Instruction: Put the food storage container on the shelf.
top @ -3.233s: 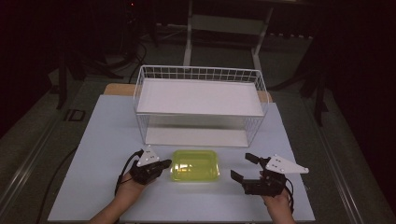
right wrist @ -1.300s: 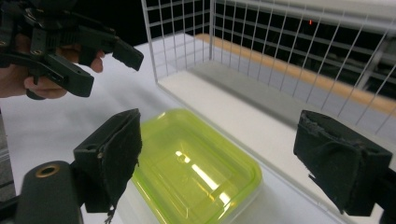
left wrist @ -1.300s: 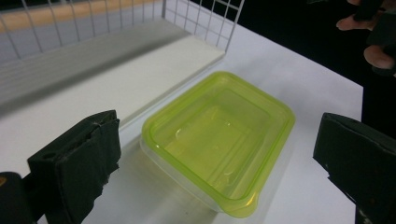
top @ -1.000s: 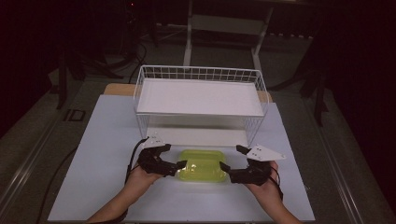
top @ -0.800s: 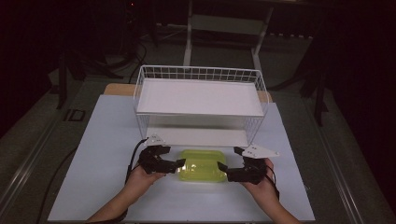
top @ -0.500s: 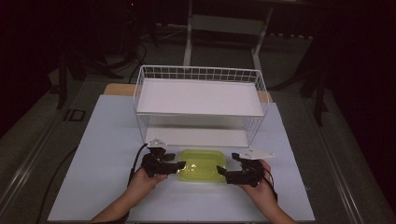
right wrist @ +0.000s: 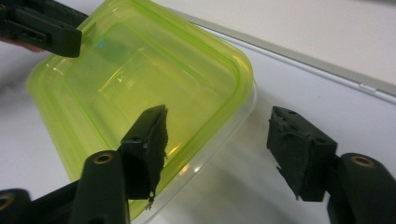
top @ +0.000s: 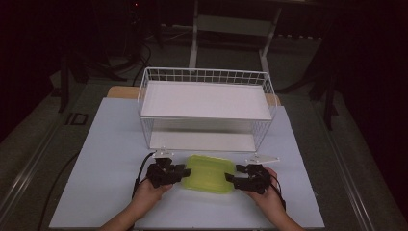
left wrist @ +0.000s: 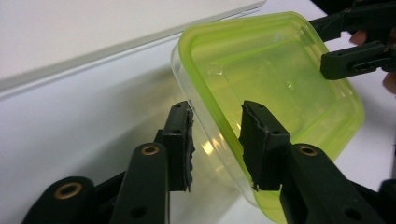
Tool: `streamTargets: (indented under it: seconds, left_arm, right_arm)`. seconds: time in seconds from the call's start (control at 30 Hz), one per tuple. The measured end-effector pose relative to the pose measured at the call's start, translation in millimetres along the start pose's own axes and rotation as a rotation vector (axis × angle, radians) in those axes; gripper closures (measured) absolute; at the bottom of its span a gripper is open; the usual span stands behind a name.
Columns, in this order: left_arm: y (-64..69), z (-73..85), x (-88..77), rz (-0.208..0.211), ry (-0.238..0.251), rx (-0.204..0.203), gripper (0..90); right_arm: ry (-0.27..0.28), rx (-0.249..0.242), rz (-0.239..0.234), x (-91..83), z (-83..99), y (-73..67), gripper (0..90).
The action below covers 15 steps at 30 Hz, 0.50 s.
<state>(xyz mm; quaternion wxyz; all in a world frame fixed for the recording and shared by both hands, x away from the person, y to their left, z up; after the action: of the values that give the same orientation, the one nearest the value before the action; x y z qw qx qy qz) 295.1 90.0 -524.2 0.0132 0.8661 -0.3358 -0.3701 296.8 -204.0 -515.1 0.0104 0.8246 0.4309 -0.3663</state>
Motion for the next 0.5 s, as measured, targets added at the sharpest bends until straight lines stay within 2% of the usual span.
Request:
streamTargets:
  seconds: [0.03, 0.13, 0.33, 0.43, 0.5]
  left_arm:
    - [1.3, 0.4, -0.9, -0.007, 0.002, 0.011, 66.4]
    - [3.3, 2.4, -3.5, 0.003, -0.003, 0.011, 68.4]
    - [6.6, 5.9, -8.1, 0.021, -0.013, 0.005, 72.0]
    - [8.1, 8.1, -11.0, 0.045, -0.024, -0.014, 73.6]
    - [9.5, 11.2, -13.7, 0.046, -0.023, -0.017, 74.9]
  right_arm:
    - [0.006, -0.001, -0.014, -3.0, -0.5, -3.2, 55.4]
    - [0.002, -0.020, -0.002, -5.2, -1.1, -7.7, 58.3]
    - [0.011, 0.018, -0.019, -9.9, -1.1, -12.8, 64.6]
    - [0.018, 0.056, -0.042, -11.9, -1.3, -14.6, 68.4]
    - [0.023, 0.064, -0.051, -12.8, -1.3, -15.9, 70.2]
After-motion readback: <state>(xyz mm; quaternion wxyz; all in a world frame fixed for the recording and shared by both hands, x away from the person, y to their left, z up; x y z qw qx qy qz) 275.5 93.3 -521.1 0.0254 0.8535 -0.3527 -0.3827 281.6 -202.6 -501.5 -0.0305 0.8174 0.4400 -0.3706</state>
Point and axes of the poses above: each handheld gripper's, and its own axes: x roughly forward along the jaws, z roughly out of its underside, y roughly to its right, the point moved 2 cm from there along x, roughly forward along the jaws, and after that the axes turned 9 degrees about -z, right-handed, at the moved point
